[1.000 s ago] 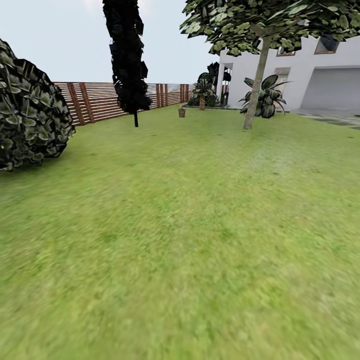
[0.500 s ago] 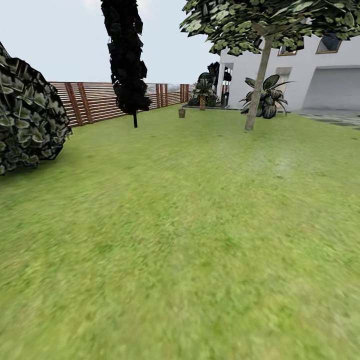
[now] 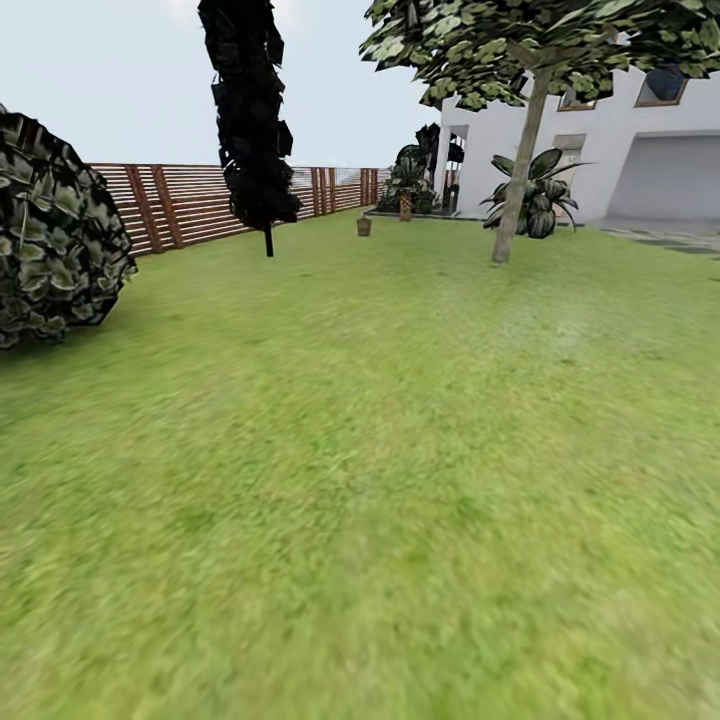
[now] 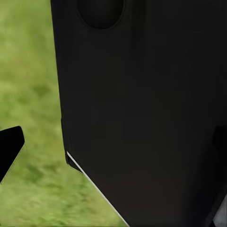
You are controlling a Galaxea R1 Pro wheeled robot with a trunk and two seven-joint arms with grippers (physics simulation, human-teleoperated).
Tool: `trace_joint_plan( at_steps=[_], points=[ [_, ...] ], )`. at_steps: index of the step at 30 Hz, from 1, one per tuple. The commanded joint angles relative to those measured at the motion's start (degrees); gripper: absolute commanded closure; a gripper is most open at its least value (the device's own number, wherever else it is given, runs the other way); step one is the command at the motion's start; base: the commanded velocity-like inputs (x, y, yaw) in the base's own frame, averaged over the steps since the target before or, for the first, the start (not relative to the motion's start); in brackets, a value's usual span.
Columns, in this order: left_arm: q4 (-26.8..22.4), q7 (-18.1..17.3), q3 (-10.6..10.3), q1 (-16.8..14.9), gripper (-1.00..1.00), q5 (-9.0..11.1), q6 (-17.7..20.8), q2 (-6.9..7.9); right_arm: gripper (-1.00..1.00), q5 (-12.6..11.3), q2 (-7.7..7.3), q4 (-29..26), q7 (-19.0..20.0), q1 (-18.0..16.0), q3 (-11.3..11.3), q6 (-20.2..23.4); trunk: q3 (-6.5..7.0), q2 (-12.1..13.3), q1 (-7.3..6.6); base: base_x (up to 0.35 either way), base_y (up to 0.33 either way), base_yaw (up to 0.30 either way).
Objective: Take the three Easter eggs out of the wicker basket on the lawn in the garden, then place them on the lawn next to a single tree (choose any tree) so that all three eggs are next to the same tree and none are left in the basket.
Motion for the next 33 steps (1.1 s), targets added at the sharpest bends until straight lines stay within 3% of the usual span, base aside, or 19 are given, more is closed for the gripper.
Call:
trace_joint_plan(
  at_steps=[1,33],
  points=[
    [-0.1,0.0,0.0,0.0,-1.00,0.1,0.0,0.00,-1.00,0.3,0.00,0.0,0.0,0.0,0.1,-0.2,-0.04,0.0,0.04,0.339,0.000,0.000],
    [-0.1,0.0,0.0,0.0,-1.00,0.1,0.0,0.00,-1.00,0.2,0.00,0.1,0.0,0.0,0.1,-0.2,-0.04,0.0,0.04,0.339,0.000,0.000]
  ],
)
